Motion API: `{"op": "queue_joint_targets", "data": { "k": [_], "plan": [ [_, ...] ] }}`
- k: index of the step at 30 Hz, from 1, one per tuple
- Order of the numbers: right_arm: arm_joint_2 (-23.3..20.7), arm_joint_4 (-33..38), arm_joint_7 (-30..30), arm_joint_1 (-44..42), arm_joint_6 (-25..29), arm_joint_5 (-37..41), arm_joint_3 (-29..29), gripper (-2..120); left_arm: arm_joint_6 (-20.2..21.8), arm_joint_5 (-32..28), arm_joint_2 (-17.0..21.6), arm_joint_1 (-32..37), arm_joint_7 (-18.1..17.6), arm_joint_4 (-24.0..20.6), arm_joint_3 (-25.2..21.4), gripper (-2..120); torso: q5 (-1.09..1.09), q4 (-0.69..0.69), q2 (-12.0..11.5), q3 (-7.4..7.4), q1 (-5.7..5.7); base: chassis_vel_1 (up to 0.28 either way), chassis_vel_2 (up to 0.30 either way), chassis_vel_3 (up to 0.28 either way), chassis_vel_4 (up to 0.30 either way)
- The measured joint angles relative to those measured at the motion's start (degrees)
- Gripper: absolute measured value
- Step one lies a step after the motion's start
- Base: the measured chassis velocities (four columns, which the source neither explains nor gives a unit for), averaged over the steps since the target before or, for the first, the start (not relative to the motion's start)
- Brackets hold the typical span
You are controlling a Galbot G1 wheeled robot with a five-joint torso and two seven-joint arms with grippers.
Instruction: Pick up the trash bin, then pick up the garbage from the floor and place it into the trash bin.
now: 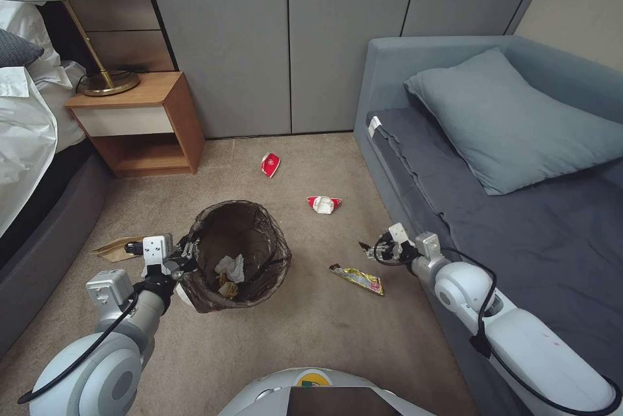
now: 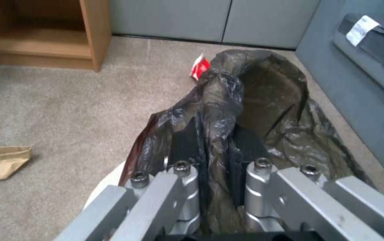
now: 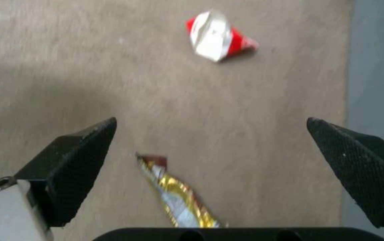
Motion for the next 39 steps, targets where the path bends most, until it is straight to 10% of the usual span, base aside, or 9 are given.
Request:
{"op": "queue_joint_targets", "data": {
  "k": [39],
  "plan": [
    [8.18, -23.3, 4.29, 10.84, -0.91, -7.6, -16.09, 100, 0.02, 0.87, -1.09, -0.67, -0.14, 0.0, 1.53, 8, -0.01, 0.02, 0.0, 0.0, 0.0, 0.0, 0.0, 0.0, 0.0]
  ]
}}
